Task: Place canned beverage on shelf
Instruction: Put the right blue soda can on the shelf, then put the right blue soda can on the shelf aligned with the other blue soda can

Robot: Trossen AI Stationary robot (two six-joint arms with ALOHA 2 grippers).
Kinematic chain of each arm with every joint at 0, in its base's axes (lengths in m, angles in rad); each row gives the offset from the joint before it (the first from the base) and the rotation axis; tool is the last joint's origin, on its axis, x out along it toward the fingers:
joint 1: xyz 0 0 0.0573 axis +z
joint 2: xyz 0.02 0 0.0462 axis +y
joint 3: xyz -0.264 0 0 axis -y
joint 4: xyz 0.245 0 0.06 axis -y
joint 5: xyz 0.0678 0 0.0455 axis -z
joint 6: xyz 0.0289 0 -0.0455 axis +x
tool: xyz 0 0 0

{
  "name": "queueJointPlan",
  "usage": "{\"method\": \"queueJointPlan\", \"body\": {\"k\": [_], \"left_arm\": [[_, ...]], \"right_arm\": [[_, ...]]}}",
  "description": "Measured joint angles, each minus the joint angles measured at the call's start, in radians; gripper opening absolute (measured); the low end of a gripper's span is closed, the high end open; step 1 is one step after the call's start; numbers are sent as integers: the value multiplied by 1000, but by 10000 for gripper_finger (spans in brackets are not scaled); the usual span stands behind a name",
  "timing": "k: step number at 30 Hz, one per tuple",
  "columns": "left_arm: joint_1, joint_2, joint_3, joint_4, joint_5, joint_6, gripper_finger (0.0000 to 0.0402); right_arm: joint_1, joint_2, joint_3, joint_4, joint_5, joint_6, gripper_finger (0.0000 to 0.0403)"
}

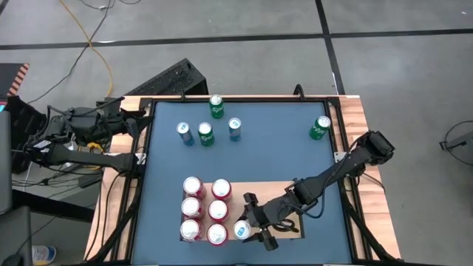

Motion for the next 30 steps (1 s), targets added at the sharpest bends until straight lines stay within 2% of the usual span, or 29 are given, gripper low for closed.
{"method": "queueJointPlan", "body": {"k": [6,16,23,30], "left_arm": [[0,0,0,0,0,0,309],[0,0,0,0,0,0,309],[0,0,0,0,-9,0,309],[0,0,0,0,-12,1,309]], "right_arm": [[0,-2,0,-3,-15,0,281],[-9,-8,0,-19,-34,7,353],[-10,-39,0,-92,-33,41,351],[-9,-93,-2,-239,-26,62,352]]}}
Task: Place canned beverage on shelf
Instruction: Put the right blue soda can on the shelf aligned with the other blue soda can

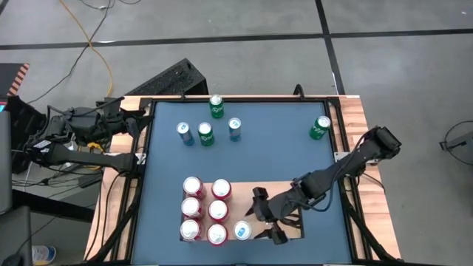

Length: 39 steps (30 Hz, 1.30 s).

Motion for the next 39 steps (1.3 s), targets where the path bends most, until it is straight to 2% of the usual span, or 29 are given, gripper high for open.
{"method": "queueJointPlan", "body": {"k": [6,12,16,20,24,28,31,34,39], "left_arm": [[0,0,0,4,-9,0,309],[0,0,0,4,-46,-1,309],[0,0,0,5,-73,-20,309],[0,0,0,5,-78,-49,309],[0,0,0,4,-79,-54,309],[0,0,0,2,-79,-53,309],[0,0,0,0,-77,-53,309],[0,0,0,0,-65,-43,309],[0,1,0,-1,-66,-16,309]], "right_arm": [[-11,-84,1,-176,1,41,347],[-64,-193,1,-403,3,-11,341],[-146,-262,1,-533,76,-87,340],[-283,-315,1,-557,163,-244,340],[-456,-319,1,-466,177,-314,340],[-587,-256,1,-343,178,-390,340],[-644,-199,1,-239,175,-419,340],[-687,-140,1,-134,121,-406,341],[-741,-40,1,-33,77,-392,341]]}}
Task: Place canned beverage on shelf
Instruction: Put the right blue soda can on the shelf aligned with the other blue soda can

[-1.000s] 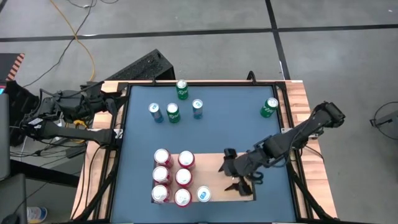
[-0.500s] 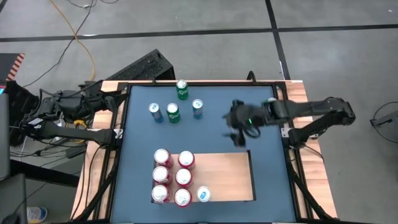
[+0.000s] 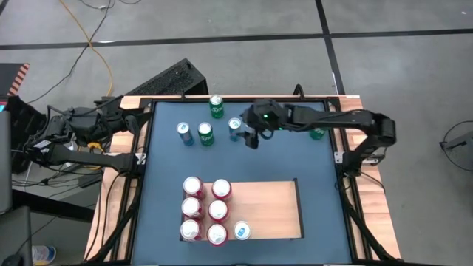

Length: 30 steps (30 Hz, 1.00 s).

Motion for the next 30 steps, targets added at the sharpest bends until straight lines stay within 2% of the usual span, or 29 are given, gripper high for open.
{"method": "queueJointPlan", "body": {"k": [7,17,25,30], "left_arm": [[0,0,0,0,0,14,309],[0,0,0,-3,-1,18,309],[0,0,0,-4,-1,18,309],[0,0,0,-4,-1,19,309]], "right_arm": [[-48,129,1,131,2,3,341],[-96,238,0,180,20,3,341],[-96,247,0,218,8,-27,340],[-100,257,0,208,-52,2,312]]}}
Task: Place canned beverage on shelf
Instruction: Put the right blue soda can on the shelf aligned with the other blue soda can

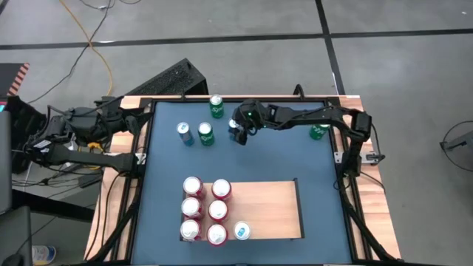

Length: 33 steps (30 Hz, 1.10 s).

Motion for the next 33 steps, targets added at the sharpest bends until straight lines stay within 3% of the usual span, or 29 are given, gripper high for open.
{"method": "queueJointPlan", "body": {"k": [7,11,15,18,23,28,33], "left_arm": [[0,0,0,-1,1,0,309],[0,0,0,-1,2,0,309],[0,0,0,-1,1,0,309],[0,0,0,-1,1,1,309],[0,0,0,-3,1,1,309],[0,0,0,-3,1,1,309],[0,0,0,-3,-8,1,309]], "right_arm": [[15,56,2,1,-25,4,278],[33,51,2,-10,1,-5,256],[34,37,1,-23,10,-6,208],[33,6,0,-41,11,-6,206],[32,-90,0,-93,-2,-7,206],[53,-269,1,-204,-6,-26,206],[140,-429,1,-280,-6,-23,210]]}}
